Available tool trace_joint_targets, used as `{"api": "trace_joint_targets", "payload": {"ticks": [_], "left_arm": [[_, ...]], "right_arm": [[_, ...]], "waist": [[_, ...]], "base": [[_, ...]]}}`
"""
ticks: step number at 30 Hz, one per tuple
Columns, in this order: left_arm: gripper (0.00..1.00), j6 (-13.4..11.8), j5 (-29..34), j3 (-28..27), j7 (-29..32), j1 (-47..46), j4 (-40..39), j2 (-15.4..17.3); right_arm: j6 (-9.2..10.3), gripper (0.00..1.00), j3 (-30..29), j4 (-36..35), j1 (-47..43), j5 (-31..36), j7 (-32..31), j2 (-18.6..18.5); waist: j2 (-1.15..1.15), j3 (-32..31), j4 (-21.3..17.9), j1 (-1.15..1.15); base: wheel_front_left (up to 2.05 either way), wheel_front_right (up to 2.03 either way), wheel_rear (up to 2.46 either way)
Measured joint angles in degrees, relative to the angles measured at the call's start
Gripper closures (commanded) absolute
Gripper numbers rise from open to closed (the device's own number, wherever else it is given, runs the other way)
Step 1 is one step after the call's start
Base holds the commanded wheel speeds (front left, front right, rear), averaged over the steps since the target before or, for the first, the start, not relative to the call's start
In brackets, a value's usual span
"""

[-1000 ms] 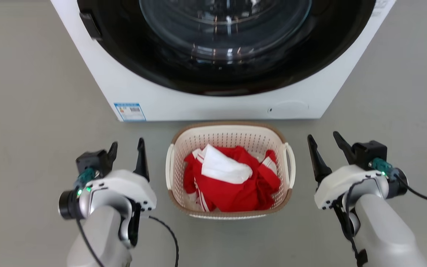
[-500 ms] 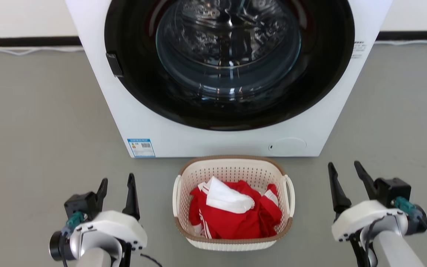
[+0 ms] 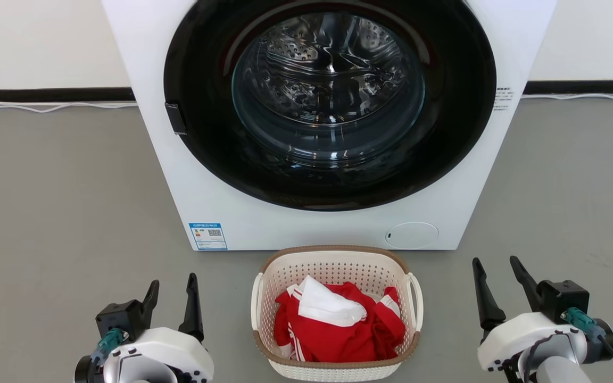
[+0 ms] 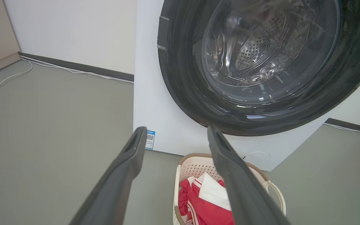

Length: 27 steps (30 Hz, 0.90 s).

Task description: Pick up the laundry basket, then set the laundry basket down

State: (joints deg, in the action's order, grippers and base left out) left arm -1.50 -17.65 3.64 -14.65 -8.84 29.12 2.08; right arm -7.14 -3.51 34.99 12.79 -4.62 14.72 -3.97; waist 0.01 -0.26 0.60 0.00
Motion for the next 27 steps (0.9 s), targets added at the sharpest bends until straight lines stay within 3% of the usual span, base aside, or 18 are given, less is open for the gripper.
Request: {"api": "trace_joint_targets", "payload": {"ticks": [7, 8, 16, 27], "left_arm": [[0.00, -0.5, -0.6, 1.3, 0.0, 0.3, -0.6, 0.1], [1.00, -0.5, -0.5, 1.4, 0.0, 0.3, -0.4, 0.0], [1.00, -0.5, -0.9, 1.4, 0.6, 4.5, 3.5, -0.4], [1.00, 0.1, -8.1, 0.6, 2.4, 4.7, 2.1, -0.4]], "right_arm": [[0.00, 0.00, -0.3, 0.2, -1.3, 0.1, 0.0, 0.5], [0.01, 1.00, -0.2, 0.5, -1.3, 0.0, 0.0, 0.5], [0.05, 1.00, -0.2, 4.1, -5.5, -0.5, -0.5, 1.5], [0.05, 1.00, -0.4, 2.1, -5.6, -8.8, -2.4, 1.5]], "waist": [[0.00, -0.5, 0.4, 0.00], [0.00, -0.6, 0.4, 0.00], [0.00, -0.6, 0.4, 0.00], [0.00, -0.5, 0.3, 0.02]], "base": [[0.00, 0.00, 0.00], [0.00, 0.00, 0.00], [0.00, 0.00, 0.00], [0.00, 0.00, 0.00]]}}
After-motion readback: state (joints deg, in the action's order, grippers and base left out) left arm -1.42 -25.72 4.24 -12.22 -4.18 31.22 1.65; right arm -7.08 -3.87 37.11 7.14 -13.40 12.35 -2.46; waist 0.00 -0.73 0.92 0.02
